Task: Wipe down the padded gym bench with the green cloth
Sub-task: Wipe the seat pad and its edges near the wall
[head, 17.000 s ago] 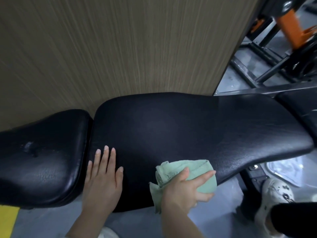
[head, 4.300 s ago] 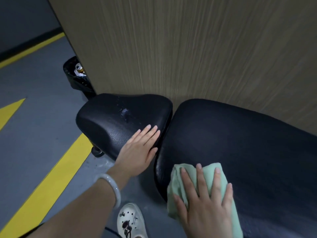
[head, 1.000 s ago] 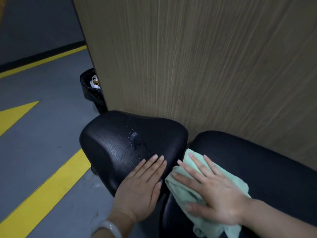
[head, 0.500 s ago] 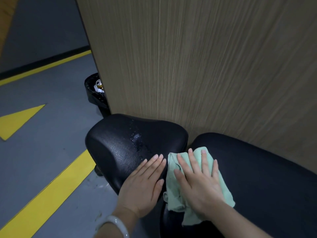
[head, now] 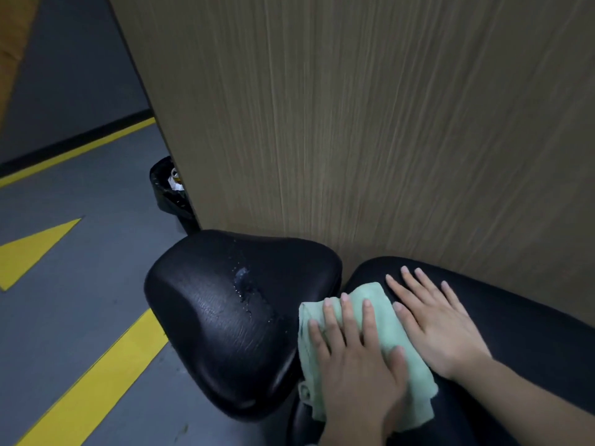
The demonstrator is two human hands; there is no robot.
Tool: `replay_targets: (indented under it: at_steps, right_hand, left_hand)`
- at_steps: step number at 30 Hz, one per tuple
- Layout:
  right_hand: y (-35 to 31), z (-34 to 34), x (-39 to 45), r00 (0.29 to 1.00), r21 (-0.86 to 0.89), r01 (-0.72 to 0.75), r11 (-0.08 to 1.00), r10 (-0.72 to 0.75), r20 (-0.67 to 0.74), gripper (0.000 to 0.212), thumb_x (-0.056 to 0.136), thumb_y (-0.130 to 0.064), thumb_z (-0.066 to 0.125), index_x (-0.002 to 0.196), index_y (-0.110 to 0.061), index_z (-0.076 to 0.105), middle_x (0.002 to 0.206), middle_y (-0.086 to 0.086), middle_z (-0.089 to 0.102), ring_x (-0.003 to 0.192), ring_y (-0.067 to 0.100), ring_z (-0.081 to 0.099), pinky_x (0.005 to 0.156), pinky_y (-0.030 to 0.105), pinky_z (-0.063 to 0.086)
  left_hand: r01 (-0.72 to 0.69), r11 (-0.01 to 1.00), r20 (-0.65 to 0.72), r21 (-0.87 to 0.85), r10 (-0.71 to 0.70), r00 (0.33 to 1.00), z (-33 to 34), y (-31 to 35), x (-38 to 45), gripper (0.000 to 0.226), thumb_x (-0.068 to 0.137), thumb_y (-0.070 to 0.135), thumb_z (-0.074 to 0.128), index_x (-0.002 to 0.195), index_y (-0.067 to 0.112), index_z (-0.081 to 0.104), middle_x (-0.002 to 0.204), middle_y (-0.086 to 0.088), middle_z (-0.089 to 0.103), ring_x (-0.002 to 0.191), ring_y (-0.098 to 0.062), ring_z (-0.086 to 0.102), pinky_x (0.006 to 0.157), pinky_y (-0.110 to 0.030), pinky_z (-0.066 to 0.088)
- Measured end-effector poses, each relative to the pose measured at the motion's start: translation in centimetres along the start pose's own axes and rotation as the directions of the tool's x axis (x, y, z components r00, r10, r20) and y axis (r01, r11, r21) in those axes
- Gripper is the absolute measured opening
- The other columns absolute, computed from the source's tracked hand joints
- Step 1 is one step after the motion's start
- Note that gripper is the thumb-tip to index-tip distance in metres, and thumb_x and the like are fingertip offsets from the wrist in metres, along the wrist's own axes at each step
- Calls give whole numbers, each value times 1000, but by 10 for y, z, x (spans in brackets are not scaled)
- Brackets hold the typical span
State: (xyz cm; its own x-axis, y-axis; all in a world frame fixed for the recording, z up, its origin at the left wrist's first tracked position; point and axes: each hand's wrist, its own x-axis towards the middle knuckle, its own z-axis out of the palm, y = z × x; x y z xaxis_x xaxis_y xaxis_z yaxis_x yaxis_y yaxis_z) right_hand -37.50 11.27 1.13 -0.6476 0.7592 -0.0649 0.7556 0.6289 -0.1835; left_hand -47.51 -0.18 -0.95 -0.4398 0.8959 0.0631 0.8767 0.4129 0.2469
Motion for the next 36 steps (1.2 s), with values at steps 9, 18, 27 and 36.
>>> replay_targets:
  at_steps: [9, 18, 27, 36]
  right_hand:
    - [1, 1, 3, 1000, -24, -23, 999, 23, -10, 68, 74, -59, -18, 141, -51, -11, 150, -21, -19, 140, -1, -23, 115, 28, -16]
    - [2, 2, 3, 1000, 4, -16, 1000, 16, -18, 68, 75, -59, -17, 142, -51, -9, 150, -22, -20, 139, -2, -26, 116, 30, -16]
    - [4, 8, 6, 999, 11, -25, 1000, 25, -42, 66, 78, -60, -19, 143, -50, -9, 151, -20, -21, 140, 1, -26, 115, 34, -16]
    - [8, 16, 5, 990, -94, -64, 993, 51, -130, 52, 98, -48, 18, 143, -33, 40, 150, -5, 38, 142, 16, 27, 110, 39, 11]
  left_hand:
    - [-384, 920, -40, 80, 388, 921, -13, -74, -12, 67, 87, 60, 37, 143, 23, 44, 148, -3, 42, 138, -24, 36, 106, -43, 22]
    - [-398, 901, 84, 175, 389, 917, -27, -77, 59, 81, 89, 63, 7, 148, 14, 32, 156, 2, 26, 147, -20, 2, 115, -41, -1]
    - [-350, 893, 161, 284, 316, 935, -27, -53, 106, 96, 77, 71, -21, 148, 29, 28, 157, 2, -23, 137, -20, -37, 110, -53, -21]
    - [-198, 973, 149, 119, 179, 972, -32, -58, 69, 71, 87, 61, 4, 150, 35, 21, 160, 8, -9, 143, -13, -22, 114, -44, -16]
